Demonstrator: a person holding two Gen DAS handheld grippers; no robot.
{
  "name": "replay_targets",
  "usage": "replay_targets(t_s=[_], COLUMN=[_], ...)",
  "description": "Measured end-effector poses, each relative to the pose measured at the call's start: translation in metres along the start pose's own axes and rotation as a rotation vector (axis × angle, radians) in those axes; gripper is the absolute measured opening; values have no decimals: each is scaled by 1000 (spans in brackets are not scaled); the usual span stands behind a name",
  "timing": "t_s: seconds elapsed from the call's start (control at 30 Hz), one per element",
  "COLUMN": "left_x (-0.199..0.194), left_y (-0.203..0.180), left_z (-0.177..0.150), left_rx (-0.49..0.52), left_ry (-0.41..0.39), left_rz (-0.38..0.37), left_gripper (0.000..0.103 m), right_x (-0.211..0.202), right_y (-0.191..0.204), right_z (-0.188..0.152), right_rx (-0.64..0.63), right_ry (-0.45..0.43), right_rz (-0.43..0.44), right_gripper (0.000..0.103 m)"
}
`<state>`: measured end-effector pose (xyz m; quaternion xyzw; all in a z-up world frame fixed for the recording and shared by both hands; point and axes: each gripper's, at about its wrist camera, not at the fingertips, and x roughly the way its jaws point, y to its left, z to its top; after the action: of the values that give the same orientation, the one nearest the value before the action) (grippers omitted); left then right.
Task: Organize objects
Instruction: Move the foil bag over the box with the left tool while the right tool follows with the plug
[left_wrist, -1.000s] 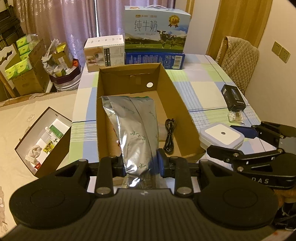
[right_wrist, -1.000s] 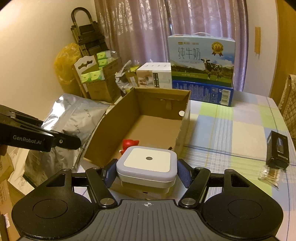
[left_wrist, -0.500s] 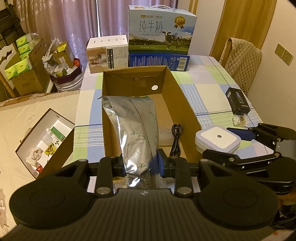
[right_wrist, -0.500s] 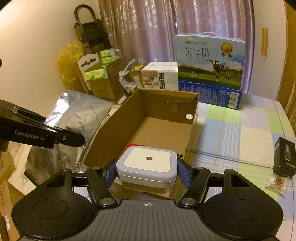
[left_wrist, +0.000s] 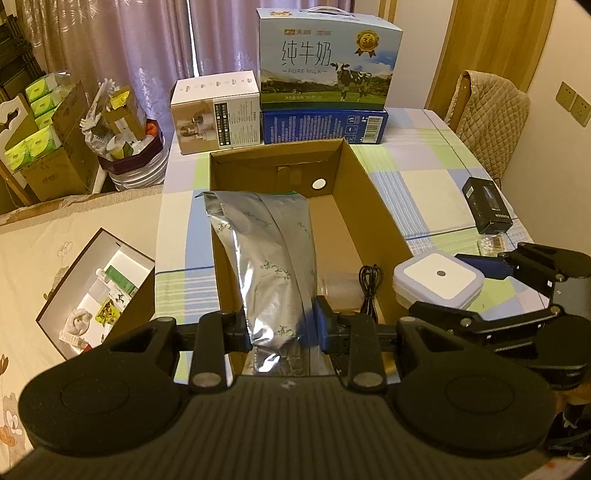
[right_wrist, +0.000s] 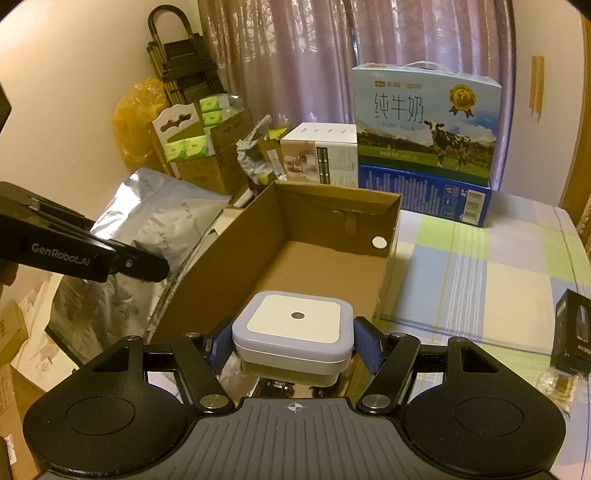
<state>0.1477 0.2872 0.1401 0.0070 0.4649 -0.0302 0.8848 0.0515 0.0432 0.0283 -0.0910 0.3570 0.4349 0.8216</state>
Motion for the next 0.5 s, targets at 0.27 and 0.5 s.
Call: replay_targets(t_s=[0.27,0.5], left_x=[21,37], left_y=[6,11], left_z=[18,27], left_rx=[4,5], left_ry=[17,31], left_rz=[-2,-3], left_gripper=[26,26], right_x=[23,39], right_y=[-1,-5], right_z=[12,14], right_rx=[-10,-11], right_ry=[22,39], right_rz=[9,10], right_gripper=[65,65])
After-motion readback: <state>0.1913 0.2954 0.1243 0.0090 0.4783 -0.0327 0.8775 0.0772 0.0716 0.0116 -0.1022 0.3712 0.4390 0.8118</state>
